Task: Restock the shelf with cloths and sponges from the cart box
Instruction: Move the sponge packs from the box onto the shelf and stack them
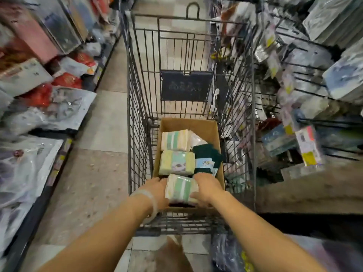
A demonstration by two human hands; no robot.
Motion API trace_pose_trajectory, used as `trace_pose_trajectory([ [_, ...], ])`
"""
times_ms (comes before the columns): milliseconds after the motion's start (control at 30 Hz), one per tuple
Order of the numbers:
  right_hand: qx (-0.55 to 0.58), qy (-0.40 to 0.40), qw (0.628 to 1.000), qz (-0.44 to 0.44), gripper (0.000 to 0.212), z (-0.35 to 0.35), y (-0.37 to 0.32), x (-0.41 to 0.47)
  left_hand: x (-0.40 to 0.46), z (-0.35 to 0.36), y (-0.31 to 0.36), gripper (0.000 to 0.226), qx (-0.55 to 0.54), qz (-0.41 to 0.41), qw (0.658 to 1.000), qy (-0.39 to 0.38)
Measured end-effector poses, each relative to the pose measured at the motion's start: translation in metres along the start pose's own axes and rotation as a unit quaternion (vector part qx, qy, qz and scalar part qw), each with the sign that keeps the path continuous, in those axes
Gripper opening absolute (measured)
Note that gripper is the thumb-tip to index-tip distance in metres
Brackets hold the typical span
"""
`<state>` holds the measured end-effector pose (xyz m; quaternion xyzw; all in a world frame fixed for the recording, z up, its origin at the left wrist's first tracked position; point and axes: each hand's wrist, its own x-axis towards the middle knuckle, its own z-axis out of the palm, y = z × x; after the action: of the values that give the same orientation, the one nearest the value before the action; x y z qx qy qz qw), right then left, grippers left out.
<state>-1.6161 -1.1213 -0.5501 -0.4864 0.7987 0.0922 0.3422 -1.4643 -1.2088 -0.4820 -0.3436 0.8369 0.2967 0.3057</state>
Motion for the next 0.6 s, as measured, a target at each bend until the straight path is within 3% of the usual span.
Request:
trace_pose_trajectory([
  [333,-0.048,-0.043,0.997,-0.05,0.09,0.032,0.008,0.048,0.049,0.003,-0.012,0.055,-0.06,-0.074,0.995,-0.042],
  [467,-0.041,-0.058,0.996,-0.058,0.09,0.028,0.012,0.045,0.053,-0.006,-0.018,0.046,-0.058,-0.084,0.994,-0.05],
  [533,0.031,-0.073,0.995,-0.059,0.09,0.011,0.016,0.041,0.05,-0.014,-0.018,0.042,-0.083,-0.088,0.992,-0.046],
  [600,0.228,-0.104,0.967,-0.034,0.083,-0.016,0.02,0.035,0.046,-0.025,-0.016,0.039,-0.123,-0.097,0.987,-0.036],
])
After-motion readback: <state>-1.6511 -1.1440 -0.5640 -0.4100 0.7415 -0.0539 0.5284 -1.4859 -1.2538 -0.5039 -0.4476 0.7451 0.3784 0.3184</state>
